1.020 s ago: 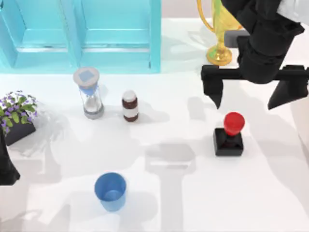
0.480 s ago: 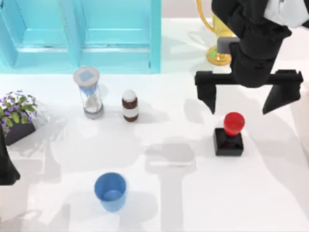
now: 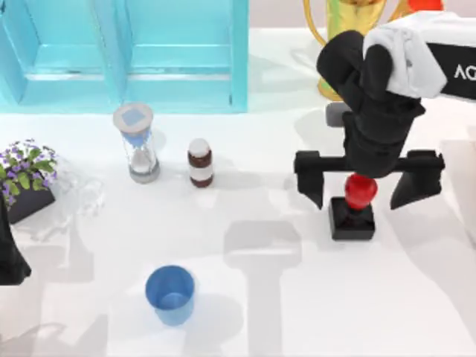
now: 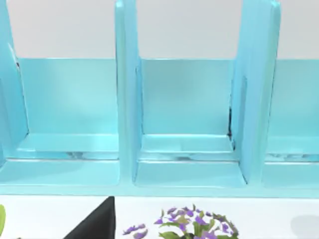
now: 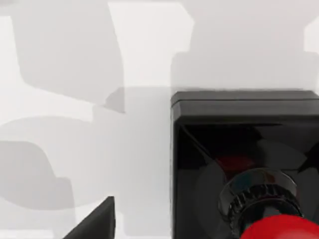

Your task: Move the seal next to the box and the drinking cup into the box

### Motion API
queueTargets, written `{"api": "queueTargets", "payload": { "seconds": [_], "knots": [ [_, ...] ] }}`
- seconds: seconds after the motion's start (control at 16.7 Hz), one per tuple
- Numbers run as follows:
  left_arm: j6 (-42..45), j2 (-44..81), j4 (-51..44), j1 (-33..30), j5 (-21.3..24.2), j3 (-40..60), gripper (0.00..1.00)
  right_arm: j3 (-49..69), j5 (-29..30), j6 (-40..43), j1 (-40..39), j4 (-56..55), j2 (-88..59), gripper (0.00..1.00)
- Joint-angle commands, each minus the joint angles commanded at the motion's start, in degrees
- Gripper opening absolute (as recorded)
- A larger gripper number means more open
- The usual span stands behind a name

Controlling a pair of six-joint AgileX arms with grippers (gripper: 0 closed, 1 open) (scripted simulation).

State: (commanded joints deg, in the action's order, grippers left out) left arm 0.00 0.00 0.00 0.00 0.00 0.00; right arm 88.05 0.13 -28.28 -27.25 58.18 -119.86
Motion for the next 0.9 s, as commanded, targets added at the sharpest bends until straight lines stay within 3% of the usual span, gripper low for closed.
{"api": "queueTargets", "payload": {
  "seconds": [0.24, 0.9],
  "knots": [
    [0.0, 0.0, 0.0, 0.0, 0.0, 0.0, 1.0, -0.25, 0.0, -0.01, -0.01, -0.27, -0.07, 1.0],
    [0.0, 0.0, 0.0, 0.0, 0.0, 0.0, 1.0, -0.25, 0.0, -0.01, -0.01, -0.27, -0.07, 0.17]
  ]
}}
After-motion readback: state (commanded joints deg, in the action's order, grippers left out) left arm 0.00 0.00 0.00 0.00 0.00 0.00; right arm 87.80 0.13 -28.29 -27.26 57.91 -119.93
